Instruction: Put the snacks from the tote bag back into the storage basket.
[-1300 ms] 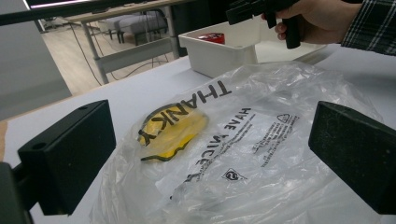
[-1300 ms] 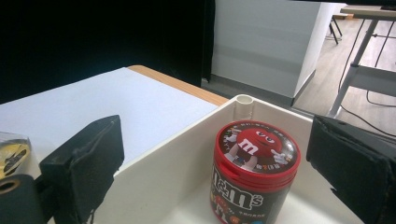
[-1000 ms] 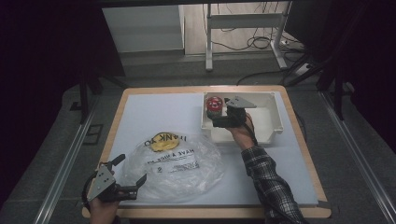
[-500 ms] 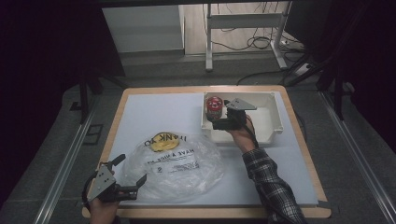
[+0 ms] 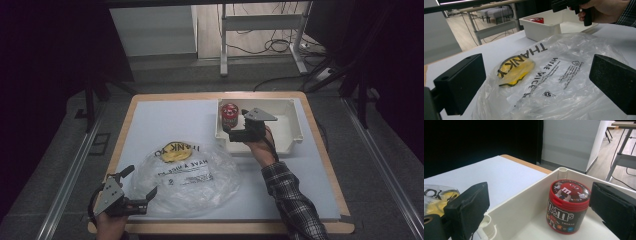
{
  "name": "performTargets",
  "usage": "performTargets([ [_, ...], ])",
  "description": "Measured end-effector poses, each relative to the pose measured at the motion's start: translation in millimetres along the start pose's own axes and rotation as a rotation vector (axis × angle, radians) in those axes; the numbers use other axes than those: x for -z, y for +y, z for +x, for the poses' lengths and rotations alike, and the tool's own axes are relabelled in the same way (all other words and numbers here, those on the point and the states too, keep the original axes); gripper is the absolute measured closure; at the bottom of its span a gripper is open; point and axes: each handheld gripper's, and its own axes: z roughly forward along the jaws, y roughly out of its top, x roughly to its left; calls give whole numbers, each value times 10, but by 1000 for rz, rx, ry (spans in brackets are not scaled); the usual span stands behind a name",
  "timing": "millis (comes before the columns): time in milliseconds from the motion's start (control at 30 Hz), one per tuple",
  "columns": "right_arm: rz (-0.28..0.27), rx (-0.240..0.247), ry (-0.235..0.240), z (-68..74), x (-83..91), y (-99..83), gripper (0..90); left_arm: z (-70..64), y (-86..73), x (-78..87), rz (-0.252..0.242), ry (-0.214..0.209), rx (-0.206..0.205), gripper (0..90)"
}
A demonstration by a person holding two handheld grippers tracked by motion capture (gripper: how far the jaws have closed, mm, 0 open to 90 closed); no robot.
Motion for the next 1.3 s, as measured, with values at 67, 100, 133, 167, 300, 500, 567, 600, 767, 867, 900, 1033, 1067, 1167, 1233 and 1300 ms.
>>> performTargets([
  [67,-5,-1,-4,0,13,-6,31,0,0,0,-1,0,0,6],
  [100,-5,-1,-4,0,20,-8,31,0,0,1,-1,0,0,6],
  [133,-5,1,-8,1,26,-10,31,1,0,2,0,0,0,6],
  [167,-3,1,-8,3,33,-12,30,1,0,3,-1,0,1,6],
  [300,-14,3,-7,18,68,-15,27,0,0,3,-1,0,1,6],
  [500,-18,11,-2,46,115,-13,26,1,-1,3,-1,-1,2,6],
  [567,-22,11,0,60,144,-15,26,0,-1,2,-1,-1,2,6],
  [600,-22,11,0,60,144,-15,26,0,-1,2,-1,-2,3,6],
  [767,-29,12,9,88,187,-29,26,1,-2,1,-2,-3,3,5],
  [867,-32,13,12,100,211,-42,26,1,-1,3,-4,-6,7,6],
  [900,-34,13,14,101,217,-44,26,0,-1,5,-5,-7,7,6],
  [1033,-40,10,11,98,246,-63,25,1,0,7,-9,-12,6,5],
  [1067,-38,8,11,96,257,-73,25,2,0,7,-10,-16,7,5],
  [1167,-36,5,10,92,288,-100,26,-4,1,2,-11,-23,8,4],
  [1233,-34,7,10,87,305,-111,26,-6,1,2,-12,-25,9,4],
  [1300,-35,4,7,84,326,-120,26,-5,2,2,-18,-25,11,3],
])
